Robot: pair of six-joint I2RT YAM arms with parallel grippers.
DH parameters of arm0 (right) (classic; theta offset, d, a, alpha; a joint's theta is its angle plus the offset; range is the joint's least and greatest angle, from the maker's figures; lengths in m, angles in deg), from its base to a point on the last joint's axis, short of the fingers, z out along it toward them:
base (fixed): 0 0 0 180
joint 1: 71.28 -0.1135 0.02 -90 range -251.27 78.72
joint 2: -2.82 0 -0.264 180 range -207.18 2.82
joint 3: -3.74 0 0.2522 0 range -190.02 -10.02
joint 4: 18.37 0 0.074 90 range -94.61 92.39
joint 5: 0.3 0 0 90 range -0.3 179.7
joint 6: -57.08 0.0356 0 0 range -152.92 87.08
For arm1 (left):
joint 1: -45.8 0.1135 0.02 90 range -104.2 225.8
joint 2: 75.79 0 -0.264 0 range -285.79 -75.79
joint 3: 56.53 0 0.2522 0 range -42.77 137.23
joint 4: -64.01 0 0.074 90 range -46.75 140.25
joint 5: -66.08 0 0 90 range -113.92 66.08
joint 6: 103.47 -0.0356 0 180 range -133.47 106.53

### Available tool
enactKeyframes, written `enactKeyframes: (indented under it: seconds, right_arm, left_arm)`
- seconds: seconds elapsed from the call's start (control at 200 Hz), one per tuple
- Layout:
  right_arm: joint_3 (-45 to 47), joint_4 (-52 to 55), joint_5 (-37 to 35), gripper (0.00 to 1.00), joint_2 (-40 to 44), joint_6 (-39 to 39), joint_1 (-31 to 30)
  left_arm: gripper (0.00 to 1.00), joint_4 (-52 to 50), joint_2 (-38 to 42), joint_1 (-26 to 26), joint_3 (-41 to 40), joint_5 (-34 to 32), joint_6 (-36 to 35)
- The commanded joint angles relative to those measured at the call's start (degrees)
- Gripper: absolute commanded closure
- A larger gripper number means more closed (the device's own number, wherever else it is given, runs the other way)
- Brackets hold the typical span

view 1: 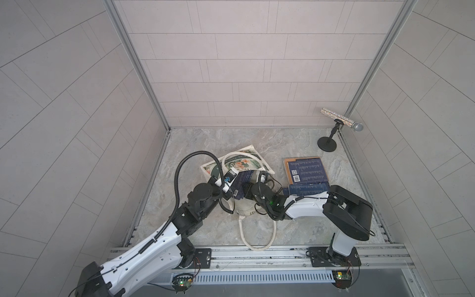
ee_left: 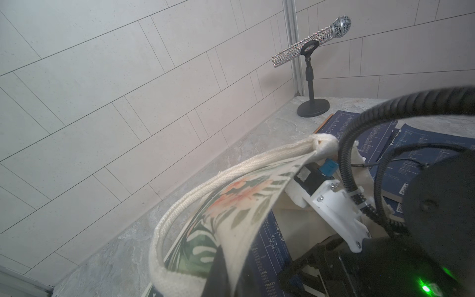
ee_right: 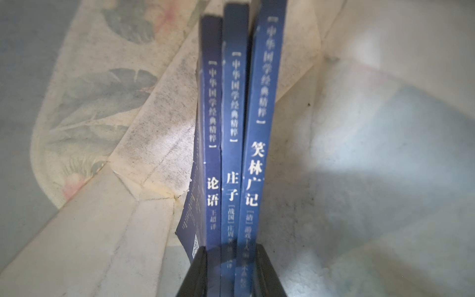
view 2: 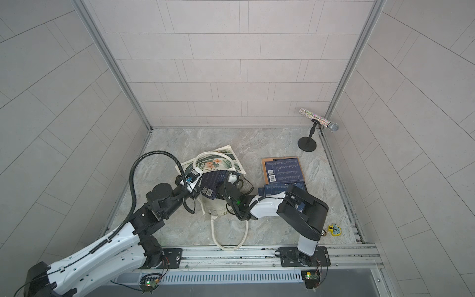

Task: Take out the books from the canvas bag
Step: Pick up the book from the canvas bag.

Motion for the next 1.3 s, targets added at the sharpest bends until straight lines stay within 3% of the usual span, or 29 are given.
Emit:
enactKeyframes:
  seconds: [0.0, 0.29, 0.425, 0.54, 0.63, 0.765, 0.936, 1.101, 1.291]
  right_arm:
    - [-3.03, 10.51, -2.94, 0.72, 3.88, -4.64, -0.78]
    - [1.83, 13.78, -4.05, 0.77, 11.14, -3.47, -2.62]
    - [4.71, 11.25, -3.52, 0.56, 10.26, -3.1, -2.59]
    - [6.57, 6.21, -1.01, 0.51, 8.52, -2.48, -2.22]
    - [7.9, 2.12, -0.23, 0.51, 7.62, -1.56, -1.82]
    - [9.44, -0.96, -0.54, 0.6, 6.77, 1.16, -0.79]
    - [12.85, -4.94, -2.7, 0.61, 6.4, 4.59, -0.28]
    - [9.53, -4.31, 1.2, 0.57, 4.0, 5.12, -0.28]
    - [5.37, 4.45, 4.86, 0.55, 1.86, 7.84, -1.75]
  left_arm:
    - [1.0, 5.18, 0.63, -0.01, 3.13, 0.93, 0.13]
    - [1.0, 4.57, 0.12, 0.19, 3.58, -0.22, 0.31]
    - [1.0, 4.38, -0.11, 0.2, 3.67, -0.05, 0.58]
    - [1.0, 4.39, -0.03, 0.2, 3.8, -0.04, 0.75]
    - [1.0, 4.3, 0.14, 0.21, 3.73, -0.05, 0.76]
    - [1.0, 4.28, 0.28, 0.2, 3.61, -0.13, 0.76]
    - [1.0, 4.37, 0.34, 0.2, 3.73, -0.01, 0.75]
    - [1.0, 4.3, 0.36, 0.28, 3.72, 0.08, 0.9]
    - [1.0, 4.23, 0.52, 0.38, 3.74, 0.14, 1.11]
